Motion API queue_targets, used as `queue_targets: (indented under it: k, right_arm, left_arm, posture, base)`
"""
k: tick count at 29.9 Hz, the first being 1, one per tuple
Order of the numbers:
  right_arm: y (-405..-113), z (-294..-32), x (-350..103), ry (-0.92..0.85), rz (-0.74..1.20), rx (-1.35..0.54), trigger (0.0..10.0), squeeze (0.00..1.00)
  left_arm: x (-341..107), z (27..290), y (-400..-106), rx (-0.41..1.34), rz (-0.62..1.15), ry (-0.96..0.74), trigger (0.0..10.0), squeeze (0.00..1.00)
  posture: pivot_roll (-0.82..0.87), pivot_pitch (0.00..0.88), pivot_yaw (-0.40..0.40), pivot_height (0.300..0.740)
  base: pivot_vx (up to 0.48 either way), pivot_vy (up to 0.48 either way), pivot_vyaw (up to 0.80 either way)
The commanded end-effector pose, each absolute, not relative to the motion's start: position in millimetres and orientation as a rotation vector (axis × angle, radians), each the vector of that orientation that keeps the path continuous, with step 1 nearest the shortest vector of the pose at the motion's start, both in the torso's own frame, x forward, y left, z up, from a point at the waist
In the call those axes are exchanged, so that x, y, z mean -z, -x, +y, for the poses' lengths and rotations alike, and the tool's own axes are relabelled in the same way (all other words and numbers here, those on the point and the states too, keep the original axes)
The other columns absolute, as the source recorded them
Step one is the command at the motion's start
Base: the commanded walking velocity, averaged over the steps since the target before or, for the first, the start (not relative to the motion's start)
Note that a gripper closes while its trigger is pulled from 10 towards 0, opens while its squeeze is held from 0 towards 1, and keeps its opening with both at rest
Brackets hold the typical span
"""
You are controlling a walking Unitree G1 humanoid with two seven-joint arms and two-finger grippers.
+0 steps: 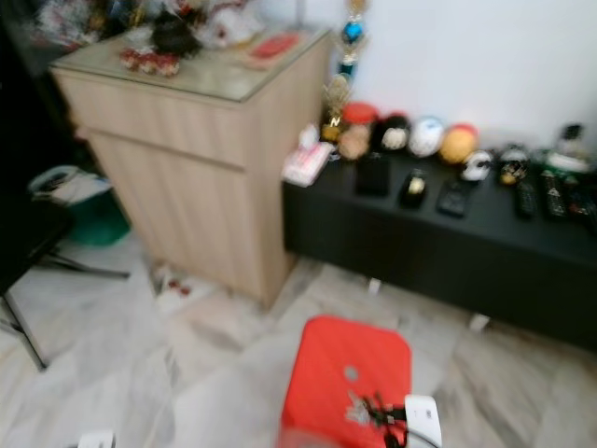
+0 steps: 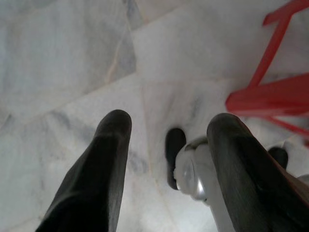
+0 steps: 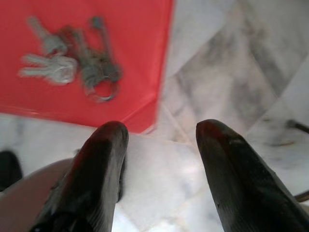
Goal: Hang keys on a hook
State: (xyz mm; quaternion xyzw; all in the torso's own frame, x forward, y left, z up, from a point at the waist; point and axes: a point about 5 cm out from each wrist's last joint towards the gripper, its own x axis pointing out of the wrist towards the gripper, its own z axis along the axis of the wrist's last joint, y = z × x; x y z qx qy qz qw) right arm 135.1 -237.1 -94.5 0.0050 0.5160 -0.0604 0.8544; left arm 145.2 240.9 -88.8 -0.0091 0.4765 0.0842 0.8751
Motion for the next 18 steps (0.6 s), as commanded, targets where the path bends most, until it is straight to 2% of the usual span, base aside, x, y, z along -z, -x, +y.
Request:
queue_targets:
  k: [1,18]
  right_arm:
    - [-150.1,-225.7,91.6,-0.021,1.044,0.096,10.0,0.0]
    - [-151.8,-222.1,91.2,-0.078,1.012,0.112,10.0,0.0]
  left_arm:
    - [90.1,252.2,-133.1,-0.198,1.026,-0.002,10.0,0.0]
    - [88.5,254.5,-134.6,-0.205,1.004,0.007,10.0,0.0]
  posture:
    - [-0.02,0.0,-0.034,0.74]
    - [-0.03,0.0,-0.02,0.74]
  base:
    - [0.0,0.0,0.0]
    - [0.0,0.0,0.0]
